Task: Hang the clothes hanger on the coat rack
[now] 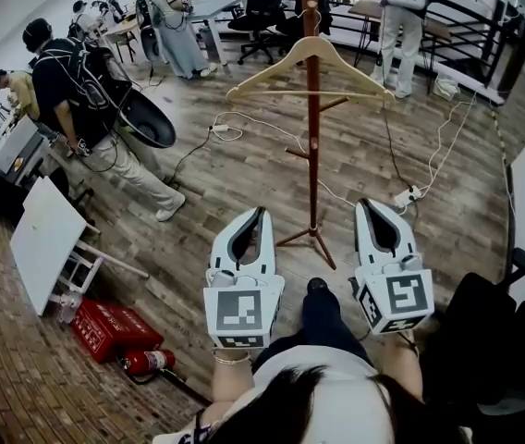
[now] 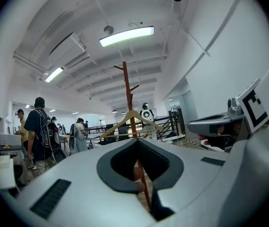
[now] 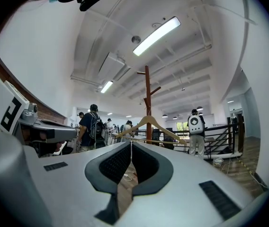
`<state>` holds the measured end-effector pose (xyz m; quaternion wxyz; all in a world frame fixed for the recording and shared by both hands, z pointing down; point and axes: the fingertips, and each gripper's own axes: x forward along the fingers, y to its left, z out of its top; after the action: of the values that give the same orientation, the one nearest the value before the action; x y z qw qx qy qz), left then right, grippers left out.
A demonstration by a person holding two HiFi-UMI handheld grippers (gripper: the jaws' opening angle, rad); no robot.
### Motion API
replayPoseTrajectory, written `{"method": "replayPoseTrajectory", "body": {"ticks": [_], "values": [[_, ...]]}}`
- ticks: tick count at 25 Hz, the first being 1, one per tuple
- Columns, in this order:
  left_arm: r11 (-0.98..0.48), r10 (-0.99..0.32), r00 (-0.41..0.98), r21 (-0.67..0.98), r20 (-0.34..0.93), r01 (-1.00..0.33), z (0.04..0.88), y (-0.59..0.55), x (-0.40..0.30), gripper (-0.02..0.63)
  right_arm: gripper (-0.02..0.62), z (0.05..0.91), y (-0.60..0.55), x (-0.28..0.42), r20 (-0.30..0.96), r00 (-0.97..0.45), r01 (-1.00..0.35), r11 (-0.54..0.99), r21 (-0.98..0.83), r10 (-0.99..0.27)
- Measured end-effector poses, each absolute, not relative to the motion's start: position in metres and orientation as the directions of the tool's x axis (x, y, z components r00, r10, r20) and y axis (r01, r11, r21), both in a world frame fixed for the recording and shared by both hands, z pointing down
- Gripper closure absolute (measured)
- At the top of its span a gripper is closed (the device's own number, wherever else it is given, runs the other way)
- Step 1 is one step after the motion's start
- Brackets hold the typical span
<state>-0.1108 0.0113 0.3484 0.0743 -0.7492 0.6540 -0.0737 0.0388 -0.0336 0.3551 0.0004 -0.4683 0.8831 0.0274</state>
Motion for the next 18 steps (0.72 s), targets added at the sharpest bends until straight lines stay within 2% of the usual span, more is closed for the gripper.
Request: {"method": "replayPoseTrajectory", "body": {"ticks": [18], "values": [[-0.145, -0.989, 0.145, -0.178, 0.015, -0.973, 0.354, 0.036, -0.102, 0.594, 0.554, 0.365, -0.008, 0.049, 0.013, -0.540, -0.841, 0.540, 0.029, -0.842]]}}
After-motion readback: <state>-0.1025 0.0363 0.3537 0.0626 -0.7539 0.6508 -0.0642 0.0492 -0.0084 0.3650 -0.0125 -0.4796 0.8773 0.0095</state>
